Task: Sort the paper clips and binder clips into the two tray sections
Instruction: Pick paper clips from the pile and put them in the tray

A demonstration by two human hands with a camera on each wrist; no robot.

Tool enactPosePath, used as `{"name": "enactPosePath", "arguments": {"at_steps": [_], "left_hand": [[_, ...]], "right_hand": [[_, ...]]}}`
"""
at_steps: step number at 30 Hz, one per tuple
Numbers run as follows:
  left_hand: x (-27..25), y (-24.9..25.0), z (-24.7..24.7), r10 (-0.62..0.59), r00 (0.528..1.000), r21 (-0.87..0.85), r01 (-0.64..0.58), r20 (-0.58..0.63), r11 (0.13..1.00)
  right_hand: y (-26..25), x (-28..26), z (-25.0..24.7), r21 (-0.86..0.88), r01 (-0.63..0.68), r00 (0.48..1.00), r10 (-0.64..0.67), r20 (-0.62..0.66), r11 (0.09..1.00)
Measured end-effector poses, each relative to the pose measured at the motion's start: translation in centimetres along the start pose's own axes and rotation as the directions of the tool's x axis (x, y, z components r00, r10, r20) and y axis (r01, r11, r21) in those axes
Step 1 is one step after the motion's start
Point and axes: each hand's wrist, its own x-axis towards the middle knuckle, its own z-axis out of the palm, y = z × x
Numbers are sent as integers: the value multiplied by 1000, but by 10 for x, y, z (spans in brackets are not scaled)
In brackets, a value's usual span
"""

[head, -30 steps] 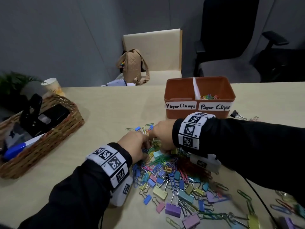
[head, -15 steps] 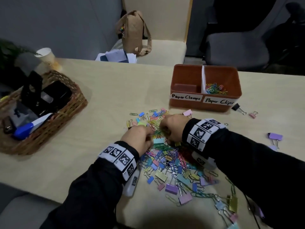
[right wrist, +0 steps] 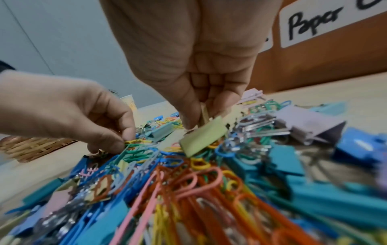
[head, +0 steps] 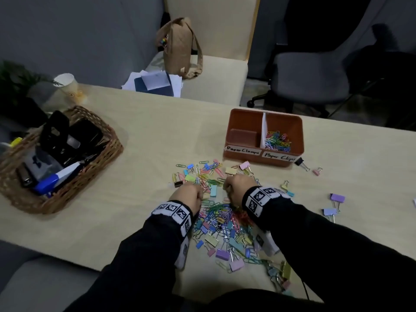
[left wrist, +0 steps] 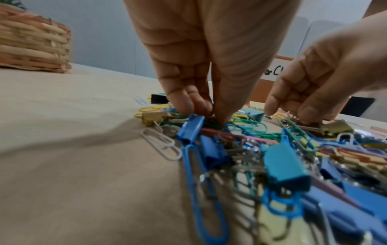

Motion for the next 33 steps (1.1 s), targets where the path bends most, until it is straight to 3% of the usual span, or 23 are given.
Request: {"name": "enactPosePath", "arguments": {"at_steps": [4, 7, 10, 13, 17, 27, 33], "left_hand": [[-2, -10, 8, -73, 995, -118, 64, -74, 991], [-3, -8, 10, -96, 995, -109, 93, -21, 990], [-4, -1, 13, -111, 994, -23, 111, 10, 994], [-1, 5, 15, -121, 993, 43, 121, 1, 992], [3, 11, 18, -70, 997, 183, 68, 7, 981], [15, 15, 9, 55, 998, 131, -60, 42, 990], [19, 23, -2, 17, 992, 131, -33, 127, 991]], "right_hand": [[9, -7, 5, 1, 15, 1000, -15, 7, 1000], [8, -11, 11, -9, 144, 987, -144, -75, 990], [-1, -20, 16, 22, 330, 944, -330, -24, 944], [-5, -23, 13, -51, 404, 914, -400, 70, 913], [-7, -21, 9, -199, 366, 925, -332, 186, 909], [-25, -20, 21, -274, 207, 976, -179, 124, 939], [-28, -18, 34, -251, 188, 981, -169, 93, 950]]}}
